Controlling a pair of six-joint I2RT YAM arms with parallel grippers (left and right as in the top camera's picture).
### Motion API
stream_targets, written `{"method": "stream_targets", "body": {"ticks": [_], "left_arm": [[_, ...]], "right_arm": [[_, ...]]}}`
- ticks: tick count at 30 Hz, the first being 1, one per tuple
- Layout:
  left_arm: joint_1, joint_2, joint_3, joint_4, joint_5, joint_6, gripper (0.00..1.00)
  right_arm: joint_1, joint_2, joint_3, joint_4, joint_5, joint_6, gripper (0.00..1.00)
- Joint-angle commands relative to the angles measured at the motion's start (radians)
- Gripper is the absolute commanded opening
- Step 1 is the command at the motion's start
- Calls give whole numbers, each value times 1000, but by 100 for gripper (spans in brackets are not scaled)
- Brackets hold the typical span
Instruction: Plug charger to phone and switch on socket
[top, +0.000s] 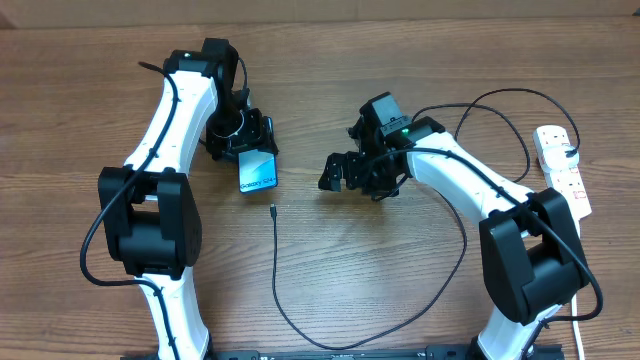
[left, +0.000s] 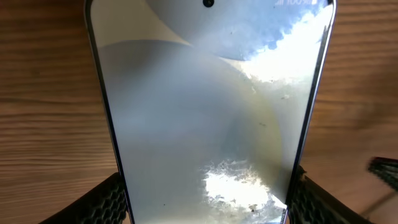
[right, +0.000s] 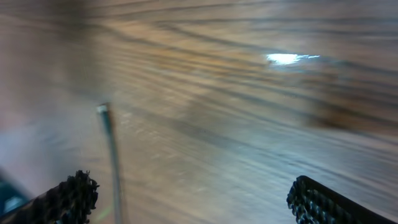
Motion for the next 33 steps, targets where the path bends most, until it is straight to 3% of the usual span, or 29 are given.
{"method": "stream_targets", "body": {"ticks": [1, 7, 18, 23, 31, 33], "left_arm": [[4, -3, 31, -3, 134, 17, 64], [4, -3, 31, -10, 299, 17, 64], [-3, -3, 31, -10, 430, 16, 64], [-26, -3, 31, -10, 430, 17, 64], [-71, -3, 31, -3, 431, 17, 64], [-77, -3, 31, 2, 431, 16, 64]], "right_arm": [[0, -41, 8, 28, -233, -20, 100], [1, -41, 8, 129, -423, 29, 100], [2, -41, 8, 204, -420, 188, 99], [2, -41, 8, 252, -419, 274, 93], [3, -41, 8, 289, -420, 338, 72], [8, -41, 8, 289, -420, 338, 70]]}}
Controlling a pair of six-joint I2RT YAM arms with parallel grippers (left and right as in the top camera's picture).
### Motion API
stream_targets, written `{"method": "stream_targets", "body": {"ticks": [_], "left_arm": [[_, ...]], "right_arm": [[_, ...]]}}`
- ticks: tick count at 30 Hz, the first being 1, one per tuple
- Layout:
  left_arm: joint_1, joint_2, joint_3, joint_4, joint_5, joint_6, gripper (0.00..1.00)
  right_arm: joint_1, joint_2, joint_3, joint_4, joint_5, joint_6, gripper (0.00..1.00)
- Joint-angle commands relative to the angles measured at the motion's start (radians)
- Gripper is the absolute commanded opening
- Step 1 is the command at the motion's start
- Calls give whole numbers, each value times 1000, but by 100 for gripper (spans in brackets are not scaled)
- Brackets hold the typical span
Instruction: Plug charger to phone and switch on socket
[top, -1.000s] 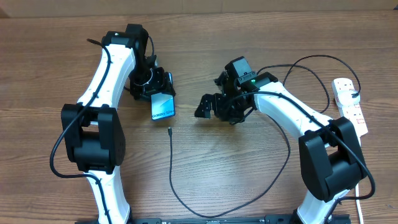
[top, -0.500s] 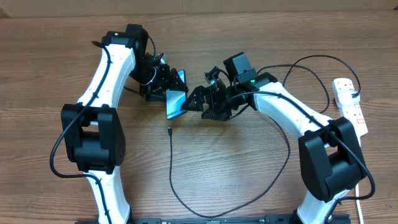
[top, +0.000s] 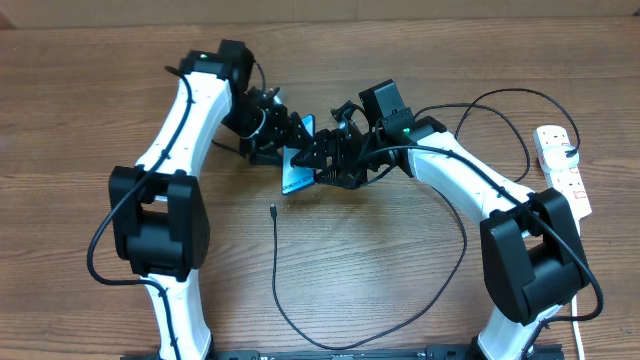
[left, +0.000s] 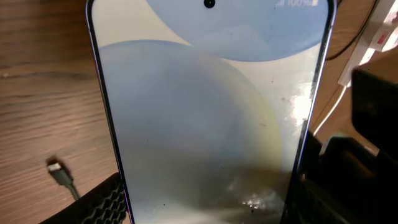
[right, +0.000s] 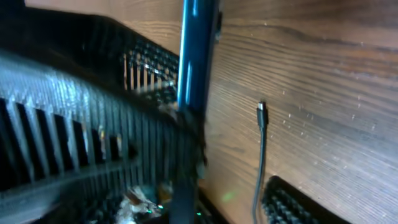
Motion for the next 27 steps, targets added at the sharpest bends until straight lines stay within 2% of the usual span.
{"method": "stream_targets", "body": {"ticks": [1, 6, 10, 15, 17, 20, 25, 27], "left_arm": [[-14, -3, 30, 4, 47, 14, 64], [-17, -3, 30, 4, 48, 13, 64], [-17, -3, 30, 13, 47, 11, 64], [-17, -3, 30, 27, 45, 11, 64], [-17, -3, 30, 29, 44, 11, 64], [-17, -3, 30, 30, 44, 11, 65], [-17, -3, 30, 30, 40, 11, 65], [-17, -3, 30, 30, 40, 11, 65]], "right_arm": [[13, -40, 8, 10, -5, 26, 69], [30, -40, 8, 36, 15, 26, 63], [31, -40, 8, 74, 49, 26, 49], [31, -40, 8, 61, 93, 25, 39], [31, -40, 8, 53, 110, 25, 31], [31, -40, 7, 52, 110, 24, 25], [31, -40, 7, 76, 114, 25, 4], [31, -40, 7, 85, 113, 25, 4]]}}
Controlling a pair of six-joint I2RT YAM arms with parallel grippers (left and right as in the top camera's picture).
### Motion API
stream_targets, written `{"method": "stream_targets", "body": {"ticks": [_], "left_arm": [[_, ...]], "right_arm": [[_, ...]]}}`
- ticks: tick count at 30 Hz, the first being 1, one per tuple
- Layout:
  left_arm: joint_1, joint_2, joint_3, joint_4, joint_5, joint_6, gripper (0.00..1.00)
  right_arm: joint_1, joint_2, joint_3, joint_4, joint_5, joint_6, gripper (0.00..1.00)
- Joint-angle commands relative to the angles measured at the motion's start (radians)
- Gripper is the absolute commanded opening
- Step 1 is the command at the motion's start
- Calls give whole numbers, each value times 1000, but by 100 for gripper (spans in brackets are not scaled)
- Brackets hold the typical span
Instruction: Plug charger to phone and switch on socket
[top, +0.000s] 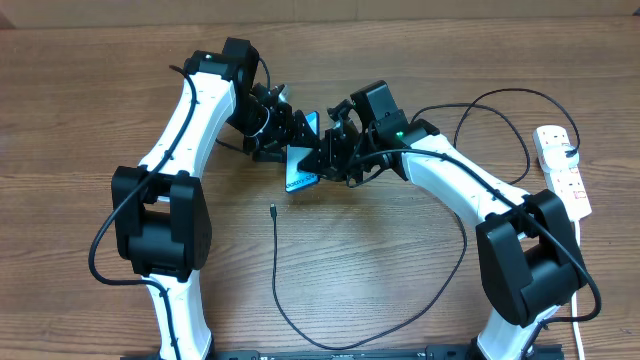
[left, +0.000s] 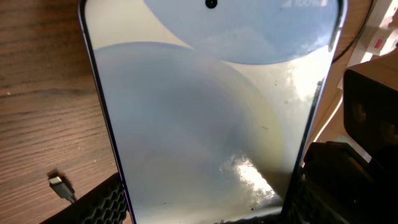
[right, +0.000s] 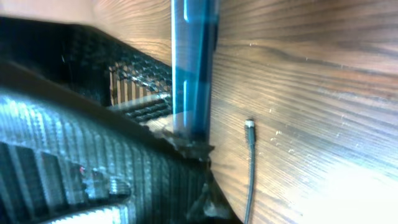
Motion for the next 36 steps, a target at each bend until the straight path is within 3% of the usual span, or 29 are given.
{"method": "stream_targets", "body": {"ticks": [1, 4, 9, 12, 23, 29, 36], "left_arm": [[-10, -3, 27, -4, 45, 12, 65], [-10, -3, 27, 3, 42, 12, 66], [-10, -3, 27, 15, 31, 12, 77], [-10, -3, 27, 12, -17, 12, 100], [22, -3, 27, 6, -14, 27, 100], [108, -3, 27, 23, 344, 201, 100], [137, -3, 27, 63, 556, 267, 100]], "right_arm": [[-1, -38, 8, 36, -6, -8, 4], [-1, -38, 8, 36, -6, -8, 4], [-1, -38, 8, 36, -6, -8, 4], [-1, -38, 8, 35, -6, -8, 4], [-15, -38, 8, 17, -39, -8, 4], [-100, -38, 8, 27, -246, -9, 4], [-160, -38, 8, 139, -510, -20, 4]]}}
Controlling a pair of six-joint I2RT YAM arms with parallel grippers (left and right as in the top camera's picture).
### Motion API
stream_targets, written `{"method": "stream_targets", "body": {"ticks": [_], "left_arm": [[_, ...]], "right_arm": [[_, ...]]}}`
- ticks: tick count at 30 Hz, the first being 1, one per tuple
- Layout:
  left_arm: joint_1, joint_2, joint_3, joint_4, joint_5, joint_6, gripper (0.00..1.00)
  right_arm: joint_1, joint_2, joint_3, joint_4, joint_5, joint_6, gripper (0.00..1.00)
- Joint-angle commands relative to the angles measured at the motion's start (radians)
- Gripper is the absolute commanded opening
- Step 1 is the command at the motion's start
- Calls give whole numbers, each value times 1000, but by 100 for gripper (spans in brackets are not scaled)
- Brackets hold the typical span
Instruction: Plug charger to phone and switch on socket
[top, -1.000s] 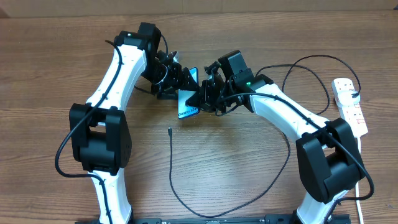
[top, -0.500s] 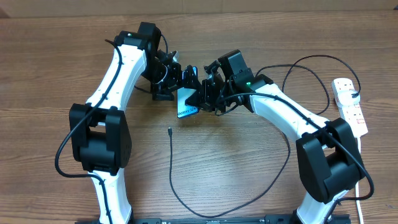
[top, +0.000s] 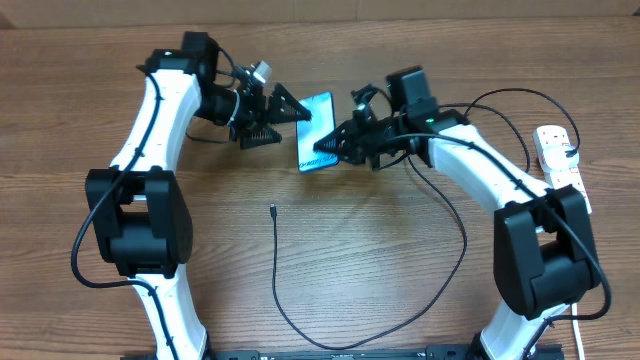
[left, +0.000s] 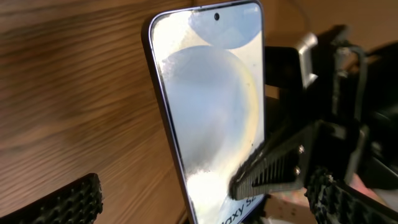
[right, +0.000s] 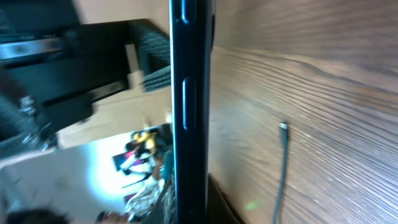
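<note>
The phone (top: 316, 132), screen lit and edged in blue, hangs tilted above the table's middle. My right gripper (top: 336, 144) is shut on its lower end; in the right wrist view the phone (right: 189, 106) stands edge-on between the jaws. My left gripper (top: 274, 119) is open just left of the phone and not touching it. From the left wrist the phone's screen (left: 208, 106) faces the camera with a right finger (left: 280, 167) across it. The black charger cable's plug (top: 272, 208) lies on the wood below, also seen as the plug (right: 283, 126). The white power strip (top: 562, 165) is at the right edge.
The cable (top: 300, 330) runs from its plug toward the front edge, loops right and back up behind my right arm to the power strip. The wooden table (top: 80, 250) shows nothing else loose on it.
My left gripper has let go of the phone, opened and drawn back to the left. The phone now sits in my right gripper alone, a little further right and up.
First my left gripper held the phone at the left while my right stood open, apart. Then both grippers met at the table's middle with the phone between them. Later the right jaws were around it, and now the right alone holds it.
</note>
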Motion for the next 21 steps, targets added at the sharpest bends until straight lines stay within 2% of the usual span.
{"method": "stream_targets", "body": {"ticks": [1, 8, 13, 17, 21], "left_arm": [[-7, -3, 21, 27, 194, 71, 100], [-11, -3, 21, 92, 325, 70, 96], [-16, -3, 21, 98, 329, 69, 82], [-32, -3, 21, 100, 404, 70, 80], [-53, -3, 21, 102, 482, 69, 72]], "right_arm": [[-8, -38, 9, 71, -241, -18, 4], [-8, -38, 9, 120, -296, 39, 4], [-8, -38, 9, 121, -269, 73, 4], [-8, -38, 9, 135, -209, 138, 4], [-6, -38, 9, 210, -161, 204, 4]]}}
